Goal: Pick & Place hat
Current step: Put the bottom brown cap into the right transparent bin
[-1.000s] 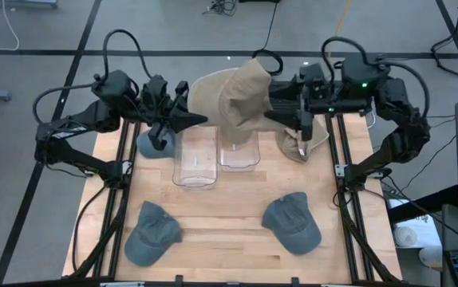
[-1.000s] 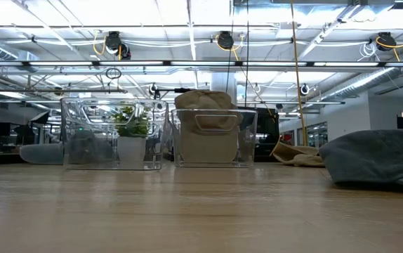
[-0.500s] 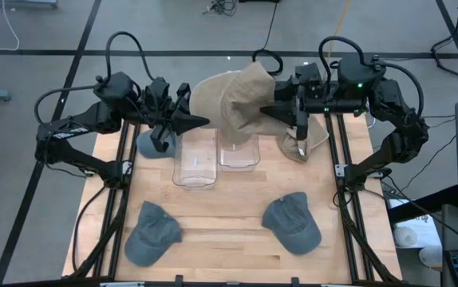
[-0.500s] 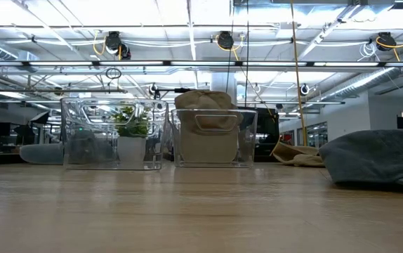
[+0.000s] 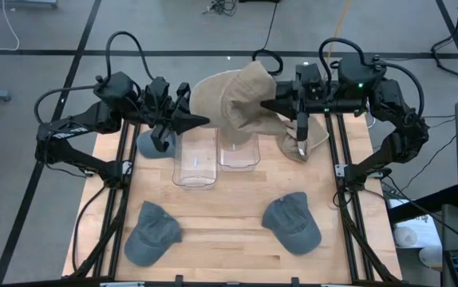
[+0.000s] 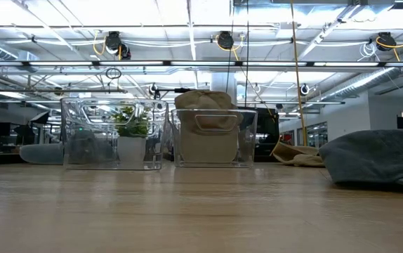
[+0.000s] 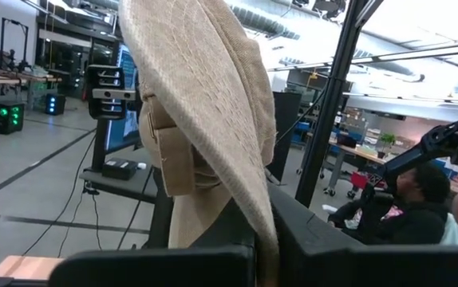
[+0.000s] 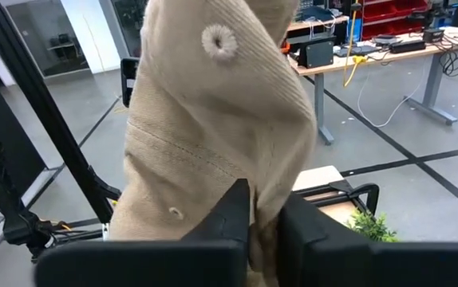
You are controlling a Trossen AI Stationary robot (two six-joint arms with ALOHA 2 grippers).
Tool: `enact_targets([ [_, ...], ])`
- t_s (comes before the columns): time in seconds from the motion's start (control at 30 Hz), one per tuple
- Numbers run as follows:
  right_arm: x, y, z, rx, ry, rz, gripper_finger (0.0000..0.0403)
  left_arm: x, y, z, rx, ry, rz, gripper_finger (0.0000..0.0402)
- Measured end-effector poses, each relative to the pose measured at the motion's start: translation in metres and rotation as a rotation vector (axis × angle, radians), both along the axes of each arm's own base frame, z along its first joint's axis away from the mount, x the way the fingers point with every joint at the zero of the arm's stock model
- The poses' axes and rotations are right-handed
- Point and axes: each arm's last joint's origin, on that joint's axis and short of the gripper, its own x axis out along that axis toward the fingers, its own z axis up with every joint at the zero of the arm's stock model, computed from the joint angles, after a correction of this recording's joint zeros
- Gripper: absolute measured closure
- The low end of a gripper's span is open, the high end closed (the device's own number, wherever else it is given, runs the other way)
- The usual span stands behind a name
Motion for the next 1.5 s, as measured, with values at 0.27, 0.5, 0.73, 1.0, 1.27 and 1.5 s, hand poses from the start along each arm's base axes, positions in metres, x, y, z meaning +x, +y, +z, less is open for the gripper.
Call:
enact_targets([
  [0.27,0.000,-0.001,0.000,-0.019,0.006,-0.001,0.0394,0.000,0.005,-0.003,-0.059,0.043,0.073,0.0337],
  [0.5,-0.002,-0.001,0.000,-0.058,0.004,0.006,0.0394,0.000,0.013,-0.006,-0.124,0.077,0.094,0.0307],
  [0.73,-0.009,0.000,-0.002,-0.066,0.048,0.008,0.0394,-0.002,0.023,-0.013,-0.186,0.167,0.036,0.0281],
  [1.0,-0.017,-0.003,-0.013,-0.119,0.191,-0.085,0.0395,-0.007,0.031,-0.017,-0.267,0.256,-0.165,0.0273],
  [1.27,0.002,-0.008,-0.031,-0.198,0.338,-0.141,0.0395,-0.012,0.039,-0.017,-0.352,0.300,-0.251,0.0273],
  [1.5,0.025,-0.011,-0.056,-0.265,0.526,-0.150,0.0395,-0.028,0.045,-0.010,-0.375,0.282,-0.254,0.0273],
])
